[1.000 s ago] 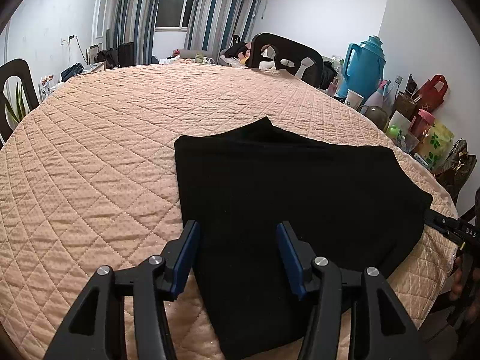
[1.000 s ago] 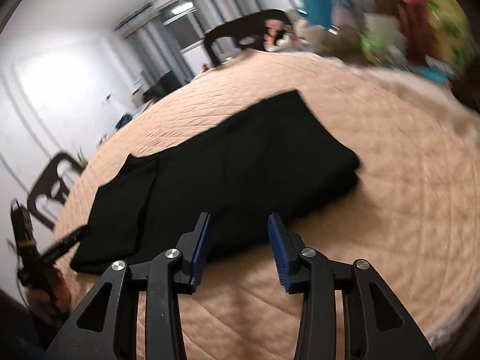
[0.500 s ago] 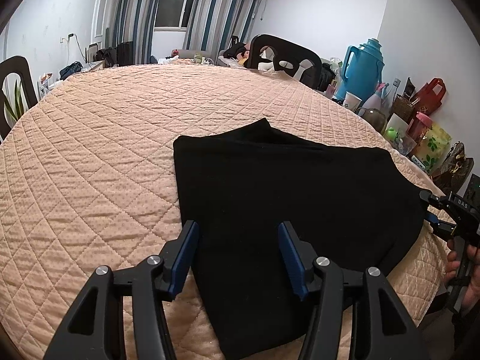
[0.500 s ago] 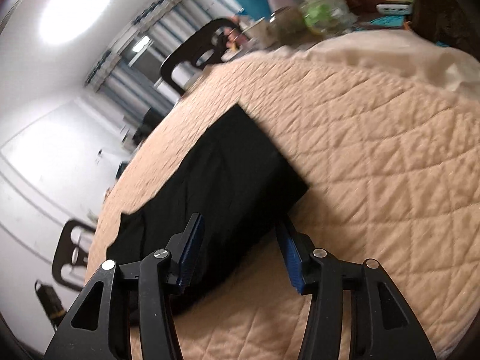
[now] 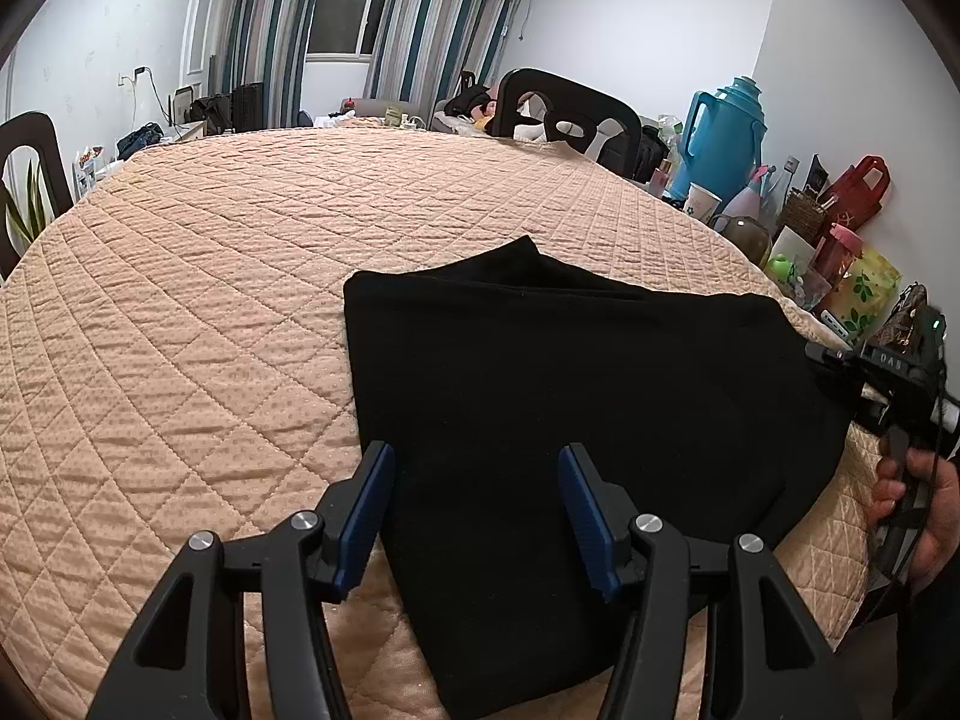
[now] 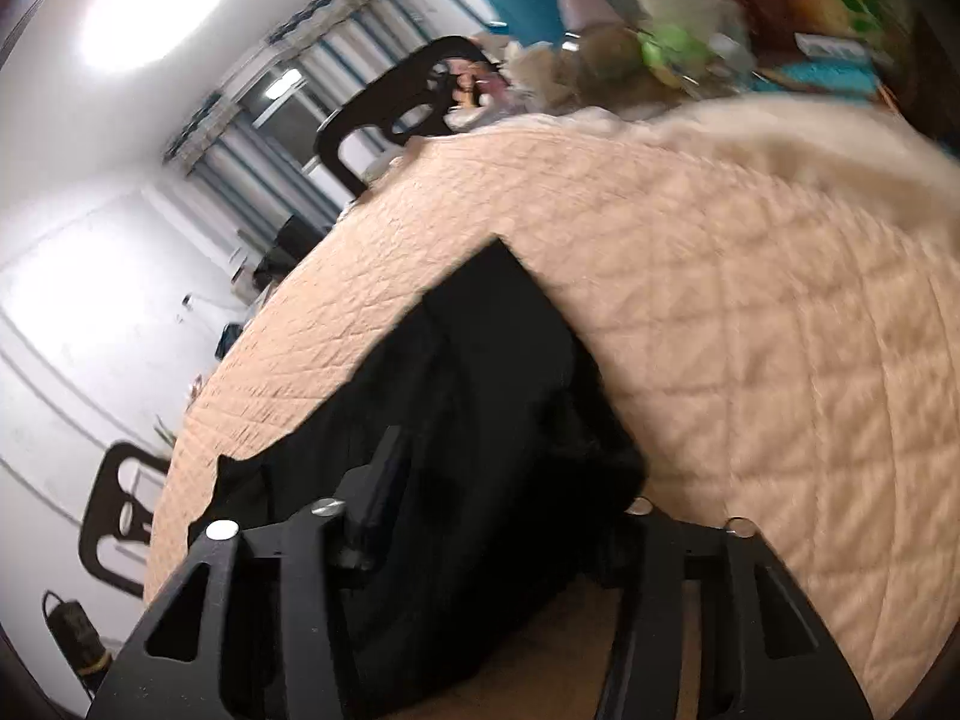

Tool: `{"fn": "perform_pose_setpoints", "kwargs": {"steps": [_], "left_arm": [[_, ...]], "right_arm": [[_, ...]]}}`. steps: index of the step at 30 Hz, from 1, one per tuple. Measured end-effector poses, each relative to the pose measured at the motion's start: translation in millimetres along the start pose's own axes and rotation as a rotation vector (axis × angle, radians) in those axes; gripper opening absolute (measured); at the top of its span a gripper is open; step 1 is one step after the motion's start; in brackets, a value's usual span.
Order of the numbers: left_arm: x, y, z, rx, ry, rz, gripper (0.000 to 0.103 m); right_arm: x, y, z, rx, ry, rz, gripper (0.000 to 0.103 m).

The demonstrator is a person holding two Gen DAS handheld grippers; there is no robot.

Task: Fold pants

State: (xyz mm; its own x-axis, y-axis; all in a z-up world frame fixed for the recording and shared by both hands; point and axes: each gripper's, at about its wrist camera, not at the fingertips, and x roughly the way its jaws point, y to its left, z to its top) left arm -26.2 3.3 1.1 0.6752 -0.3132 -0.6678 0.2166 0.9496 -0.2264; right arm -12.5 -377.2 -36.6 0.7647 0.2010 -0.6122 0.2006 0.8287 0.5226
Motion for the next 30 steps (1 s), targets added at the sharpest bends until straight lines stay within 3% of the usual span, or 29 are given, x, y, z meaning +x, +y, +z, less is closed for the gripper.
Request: {"fn": "perform_pose_setpoints", "kwargs": {"steps": [1, 5, 11, 18, 23, 25, 27, 30], "left_arm": [[-0.2, 0.0, 0.0, 0.000, 0.000, 0.000, 0.060], [-0.2, 0.4, -0.1, -0.001, 0.000, -0.001, 0.060], [-14.5, 8.0, 4.1, -0.008, -0.039, 0.037, 0.060], [-28.1, 41.8, -0.7, -0.088, -0.052, 0.108, 0.060], [-35.1, 61.2, -10.4, -0.143, -0.050, 0.132, 0.060], [-34.3, 67.6, -12.6, -0.170, -0.043, 0.118, 0.060], [-32.9, 71.7, -12.9, -0.189, -0.042, 0.099, 0.060], [-33.0, 72.5, -12.6, -0.190, -0.047, 0.096, 0.060]], "right_arm": [[-5.2, 10.5, 2.4, -0.040, -0.021, 0.000, 0.026], [-21.3, 44.0, 8.1, -0.128, -0.054, 0.083, 0.023], [-32.1, 125.7, 0.4, -0.312, -0.048, 0.262, 0.022], [-1.8, 215.8, -51.8, -0.521, 0.112, 0.472, 0.022], [49.0, 239.3, -108.9, -0.626, 0.310, 0.508, 0.022], [63.1, 240.1, -129.1, -0.668, 0.360, 0.482, 0.022], [68.8, 236.7, -137.1, -0.675, 0.379, 0.472, 0.022], [61.2, 239.9, -129.2, -0.694, 0.336, 0.468, 0.022]]}}
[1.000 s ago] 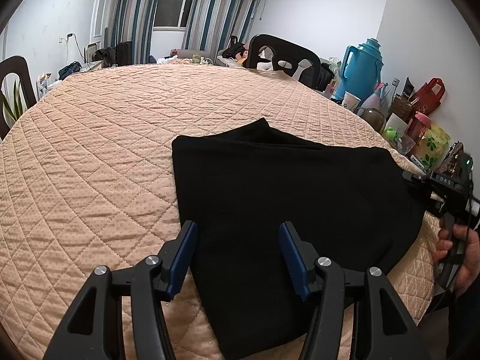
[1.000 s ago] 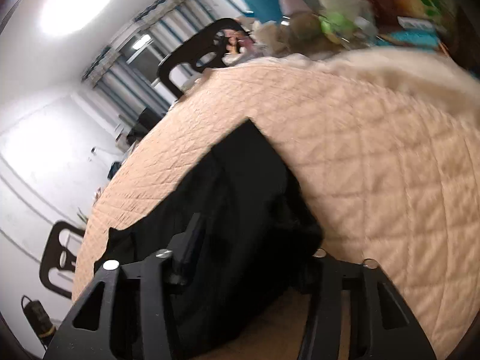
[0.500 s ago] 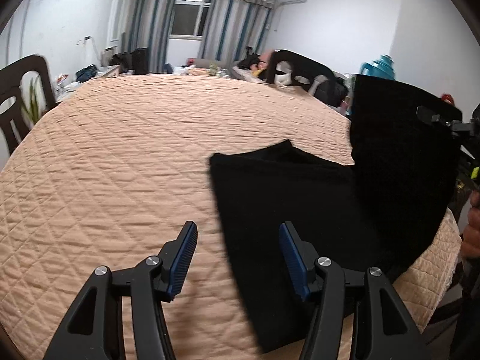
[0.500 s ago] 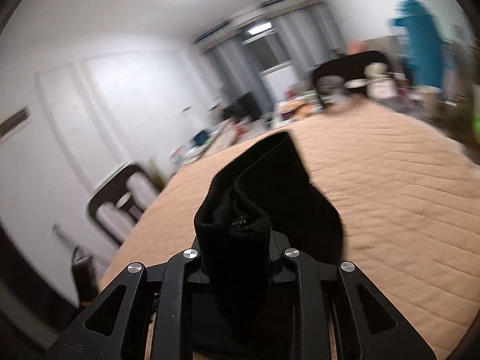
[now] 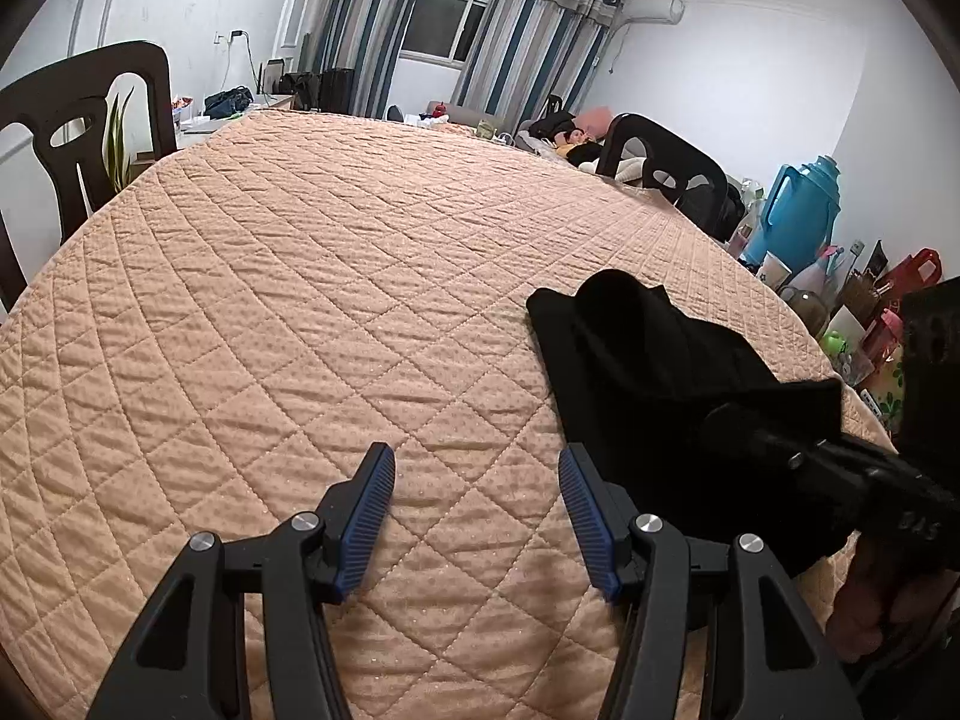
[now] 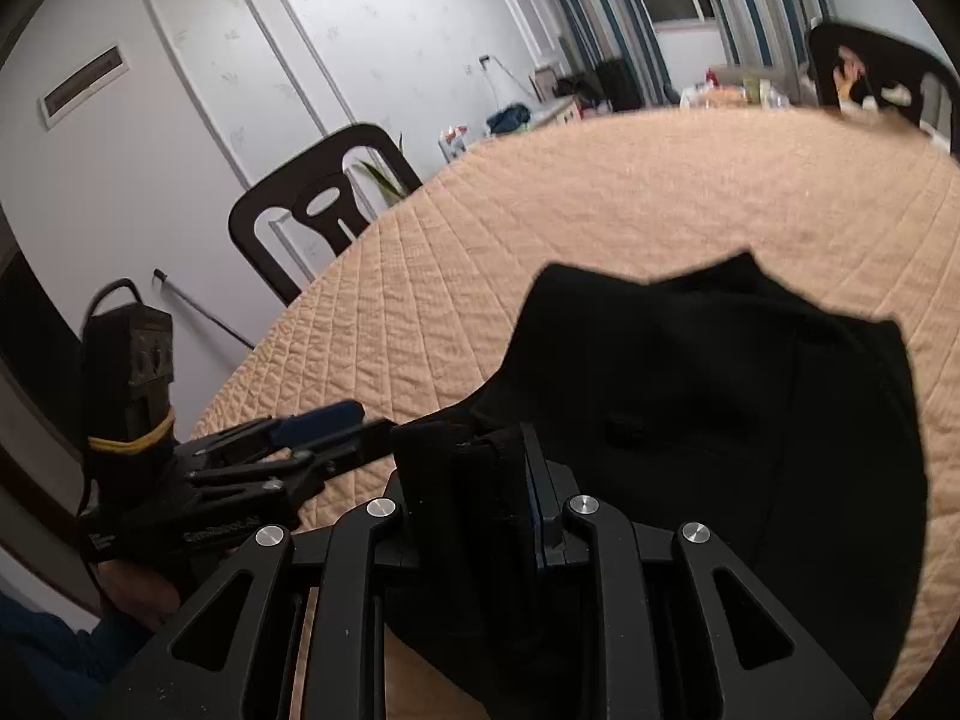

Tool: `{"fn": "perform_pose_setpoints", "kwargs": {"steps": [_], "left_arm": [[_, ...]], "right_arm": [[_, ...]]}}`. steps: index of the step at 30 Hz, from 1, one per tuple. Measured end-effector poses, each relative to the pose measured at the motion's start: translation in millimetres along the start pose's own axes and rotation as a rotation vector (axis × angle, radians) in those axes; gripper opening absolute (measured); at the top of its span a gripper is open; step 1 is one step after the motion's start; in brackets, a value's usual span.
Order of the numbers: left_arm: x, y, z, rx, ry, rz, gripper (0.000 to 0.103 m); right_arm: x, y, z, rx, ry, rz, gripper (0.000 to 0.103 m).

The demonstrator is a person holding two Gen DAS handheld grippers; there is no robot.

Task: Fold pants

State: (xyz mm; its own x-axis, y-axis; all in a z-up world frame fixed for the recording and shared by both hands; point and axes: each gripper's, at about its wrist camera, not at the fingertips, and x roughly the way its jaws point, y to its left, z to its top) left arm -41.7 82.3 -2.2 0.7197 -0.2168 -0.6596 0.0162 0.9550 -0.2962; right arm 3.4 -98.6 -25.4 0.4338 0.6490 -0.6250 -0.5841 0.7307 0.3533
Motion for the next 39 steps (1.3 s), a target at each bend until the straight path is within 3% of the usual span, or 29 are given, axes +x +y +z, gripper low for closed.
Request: {"fn": "perform_pose_setpoints", "kwargs": {"steps": [3, 6, 8, 12, 19, 23, 25, 27, 28, 29, 30, 33, 36, 39], "left_arm": [[-4.1, 0.2, -1.2, 0.004, -0.007, 0.002, 0.060], [-10.9, 3.0, -2.8, -0.002, -0.016, 0.010, 0.060], [-15.6, 6.6, -3.8, -0.011, -0.021, 0.017, 0.060], [-21.5, 11.7, -3.5, -0.025, -0.033, 0.035, 0.060], [-31.0, 6.1, 0.7, -0.011, -0.056, 0.035, 0.060], [-30.5, -7.4, 6.6, 0.016, -0.066, 0.000, 0.060], [-28.2, -17.8, 11.8, 0.035, -0.069, -0.031, 0.060], [-25.8, -30.8, 16.7, 0.059, -0.071, -0.065, 0.060], [-23.8, -38.5, 19.4, 0.075, -0.070, -0.085, 0.060], [-22.3, -45.2, 21.3, 0.090, -0.070, -0.100, 0.060], [-19.7, -52.8, 23.8, 0.107, -0.069, -0.111, 0.060], [-8.5, -67.3, 32.4, 0.128, -0.052, -0.135, 0.060], [5.0, -79.9, 40.7, 0.161, -0.037, -0.128, 0.060], [25.3, -91.5, 47.2, 0.194, -0.002, -0.117, 0.060]], "right_arm": [[-3.0, 10.4, 1.7, -0.021, -0.024, -0.003, 0.022], [16.8, 8.9, -7.7, -0.020, 0.041, 0.003, 0.023], [18.5, 11.5, -10.8, -0.048, 0.024, -0.004, 0.026], [11.1, 11.5, -8.5, -0.062, 0.030, 0.030, 0.039], [-41.5, 18.1, 1.4, -0.114, -0.129, 0.079, 0.044], [-68.9, -4.2, -1.5, -0.069, -0.215, 0.000, 0.044], [-70.8, -23.6, -10.1, -0.020, -0.212, -0.091, 0.044], [-58.4, -41.7, -21.5, 0.027, -0.148, -0.182, 0.041], [-44.9, -49.3, -27.7, 0.052, -0.073, -0.201, 0.037], [-33.3, -52.0, -32.5, 0.058, -0.014, -0.196, 0.037], [-35.0, -44.8, -35.3, 0.015, -0.047, -0.201, 0.037], [-40.6, -34.7, -25.4, -0.031, -0.045, -0.103, 0.036], [-44.7, -48.9, -6.3, -0.009, -0.082, -0.162, 0.035], [-37.5, -68.5, 14.8, -0.003, -0.077, -0.232, 0.026]]}}
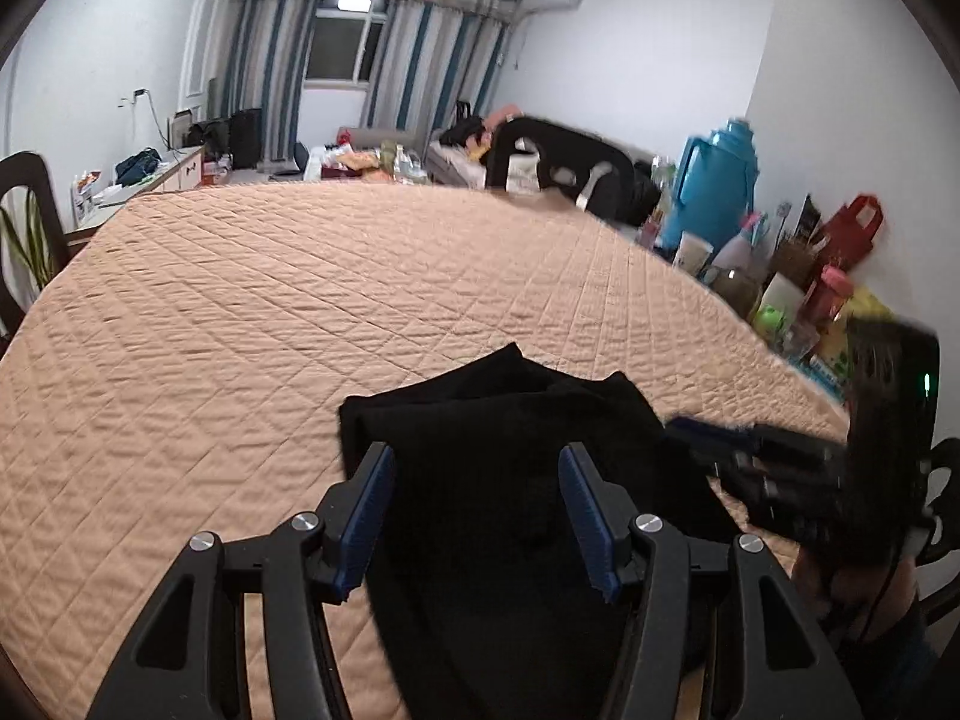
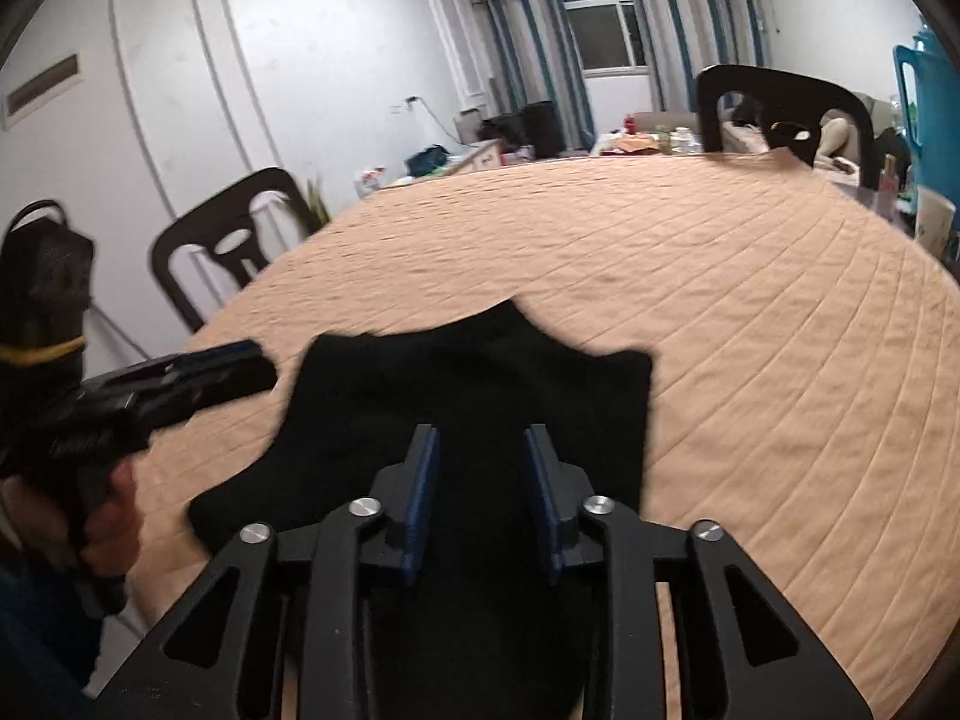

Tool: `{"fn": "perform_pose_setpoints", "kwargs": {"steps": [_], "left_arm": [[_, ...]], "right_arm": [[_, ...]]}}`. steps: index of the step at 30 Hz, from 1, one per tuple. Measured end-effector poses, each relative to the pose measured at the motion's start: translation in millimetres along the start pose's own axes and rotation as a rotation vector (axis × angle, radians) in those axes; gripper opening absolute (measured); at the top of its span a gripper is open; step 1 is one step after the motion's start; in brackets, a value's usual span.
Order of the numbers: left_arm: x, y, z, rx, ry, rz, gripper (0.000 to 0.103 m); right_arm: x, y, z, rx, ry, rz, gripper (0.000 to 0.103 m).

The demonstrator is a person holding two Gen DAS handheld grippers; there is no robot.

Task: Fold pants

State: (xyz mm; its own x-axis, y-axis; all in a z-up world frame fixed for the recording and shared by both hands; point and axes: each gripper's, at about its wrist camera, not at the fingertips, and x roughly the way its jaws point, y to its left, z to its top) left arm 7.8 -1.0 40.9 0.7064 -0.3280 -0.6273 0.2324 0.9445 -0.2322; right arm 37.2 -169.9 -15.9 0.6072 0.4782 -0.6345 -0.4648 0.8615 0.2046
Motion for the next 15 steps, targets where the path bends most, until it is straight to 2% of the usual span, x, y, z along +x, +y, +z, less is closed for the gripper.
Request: {"fn": "perform_pose_setpoints", "kwargs": {"steps": [2, 3, 5, 6, 8, 9, 12, 15], "left_arm": [[16.2, -3.1, 2.5, 0.023, 0.032, -0.005, 0.057], [25.0, -4.2, 2.2, 0.041, 0.042, 0.005, 0.051], [43.2, -4.2, -3.3, 0.071, 0.099, 0.063, 0.046], [47.4, -3.2, -6.7, 0.081, 0.097, 0.074, 0.047], [44.3, -2.1, -9.4, 0.089, 0.081, 0.064, 0.047], [43.0, -0.6, -10.4, 0.082, 0.081, 0.064, 0.048], [41.8, 0.9, -11.6, 0.076, 0.081, 0.062, 0.048], [41.3, 4.4, -8.9, 0.061, 0.081, 0.046, 0.049]], "right_arm": [[14.7, -5.6, 11.0, -0.014, 0.029, -0.030, 0.019], [21.6, -9.9, 13.7, -0.024, 0.048, -0.028, 0.013], [37.5, -21.4, 13.8, -0.039, 0.103, -0.067, 0.011], [45.7, -27.3, 13.1, -0.039, 0.130, -0.084, 0.010], [41.3, -41.0, 11.5, 0.003, 0.126, -0.059, 0.005], [40.7, -44.3, 12.0, 0.007, 0.119, -0.091, 0.000], [39.7, -54.8, 11.5, 0.057, 0.123, -0.072, 0.000], [40.1, -54.6, 12.5, 0.042, 0.122, -0.085, 0.000]]}}
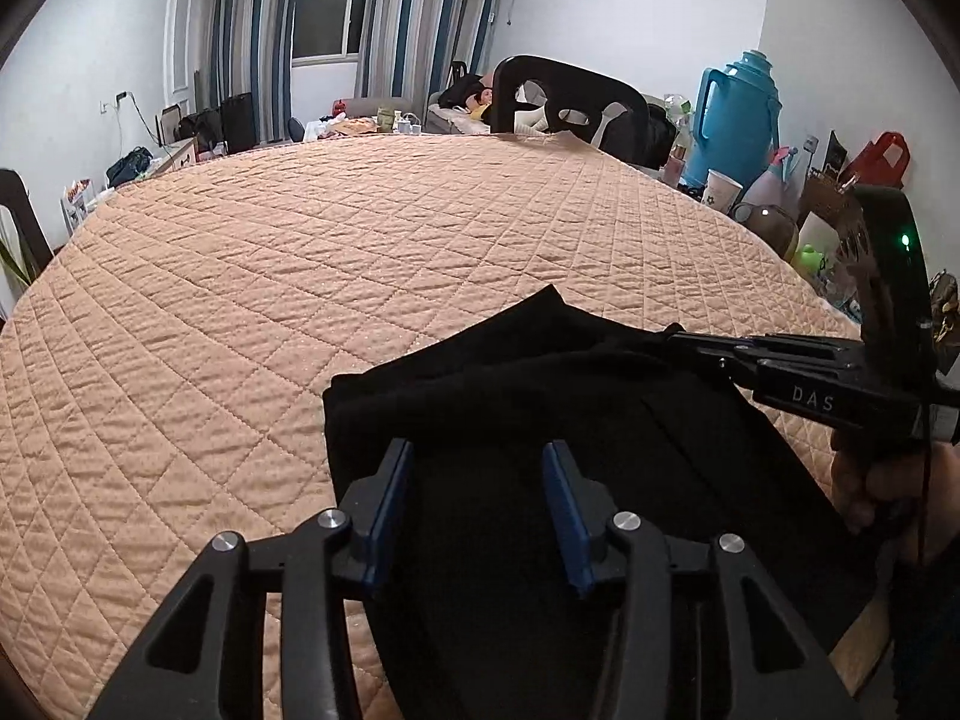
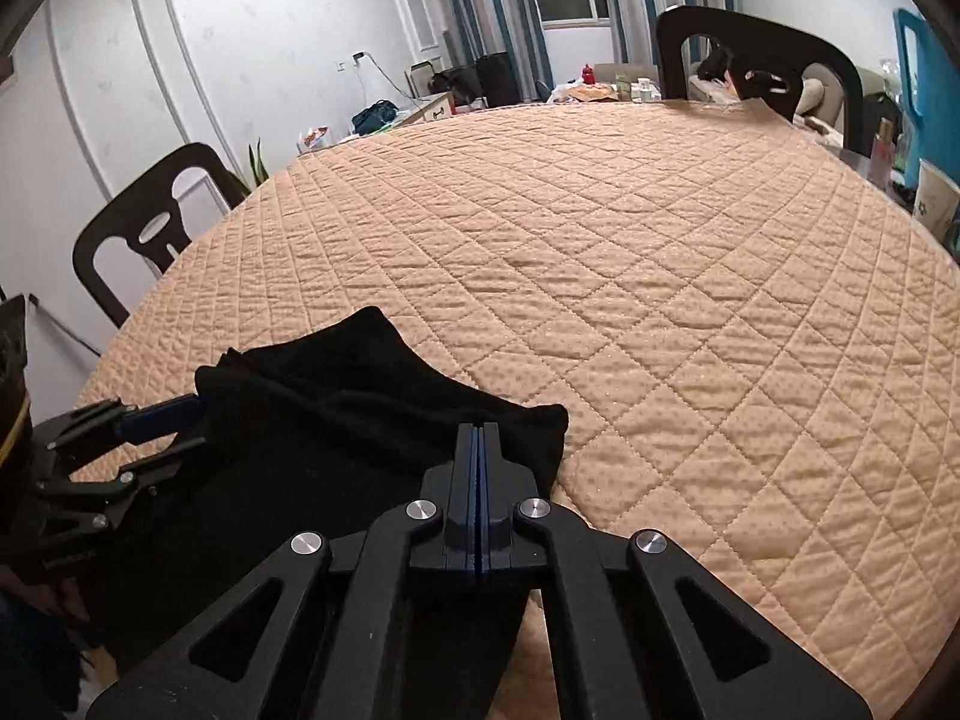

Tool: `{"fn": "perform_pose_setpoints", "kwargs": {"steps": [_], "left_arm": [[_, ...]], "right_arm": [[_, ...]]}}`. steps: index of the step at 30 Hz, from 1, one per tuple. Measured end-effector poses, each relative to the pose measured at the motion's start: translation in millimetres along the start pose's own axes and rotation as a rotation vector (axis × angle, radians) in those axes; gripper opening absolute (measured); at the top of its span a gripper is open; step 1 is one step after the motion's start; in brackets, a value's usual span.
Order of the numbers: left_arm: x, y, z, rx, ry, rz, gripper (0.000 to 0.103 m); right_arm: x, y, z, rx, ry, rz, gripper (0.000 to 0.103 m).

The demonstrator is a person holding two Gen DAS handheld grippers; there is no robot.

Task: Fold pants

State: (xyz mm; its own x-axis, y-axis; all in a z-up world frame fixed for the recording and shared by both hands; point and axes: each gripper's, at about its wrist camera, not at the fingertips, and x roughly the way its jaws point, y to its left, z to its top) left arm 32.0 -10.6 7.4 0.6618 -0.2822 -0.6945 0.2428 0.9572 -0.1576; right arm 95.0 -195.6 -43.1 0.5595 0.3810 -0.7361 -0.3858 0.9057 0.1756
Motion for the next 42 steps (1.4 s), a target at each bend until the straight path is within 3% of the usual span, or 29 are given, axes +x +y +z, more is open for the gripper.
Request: {"fn": "perform_pose_setpoints", "kwargs": {"steps": [6, 11, 18, 20, 29, 33, 42], "left_arm": [[-21.5, 4.2, -9.5, -0.012, -0.026, 0.006, 0.048], [-52.3, 6.9, -32.1, -0.018, -0.044, -0.034, 0.048], [-69.3, 6.6, -67.2, -0.019, -0.042, -0.052, 0.048], [-65.7, 7.7, -68.9, -0.039, -0.043, -0.052, 0.048], [-60.4, 7.5, -64.9, -0.065, -0.032, -0.018, 0.049], [-62.9, 5.1, -58.9, -0.076, -0.030, 0.007, 0.049], [-61.3, 8.4, -54.4, -0.084, -0.041, 0.041, 0.049]], "right_arm": [[-31.0, 7.2, -14.8, -0.028, -0.069, -0.043, 0.009], [-73.0, 23.0, -45.4, -0.063, -0.125, 0.016, 0.009], [-79.1, 46.7, -87.0, -0.148, -0.072, 0.048, 0.009], [-76.8, 45.9, -93.7, -0.137, -0.096, 0.047, 0.009], [-74.2, 49.2, -89.9, -0.124, -0.092, 0.042, 0.011], [-77.5, 51.1, -87.4, -0.114, -0.107, 0.034, 0.025], [-79.1, 56.1, -83.1, -0.124, -0.117, 0.023, 0.025]]}}
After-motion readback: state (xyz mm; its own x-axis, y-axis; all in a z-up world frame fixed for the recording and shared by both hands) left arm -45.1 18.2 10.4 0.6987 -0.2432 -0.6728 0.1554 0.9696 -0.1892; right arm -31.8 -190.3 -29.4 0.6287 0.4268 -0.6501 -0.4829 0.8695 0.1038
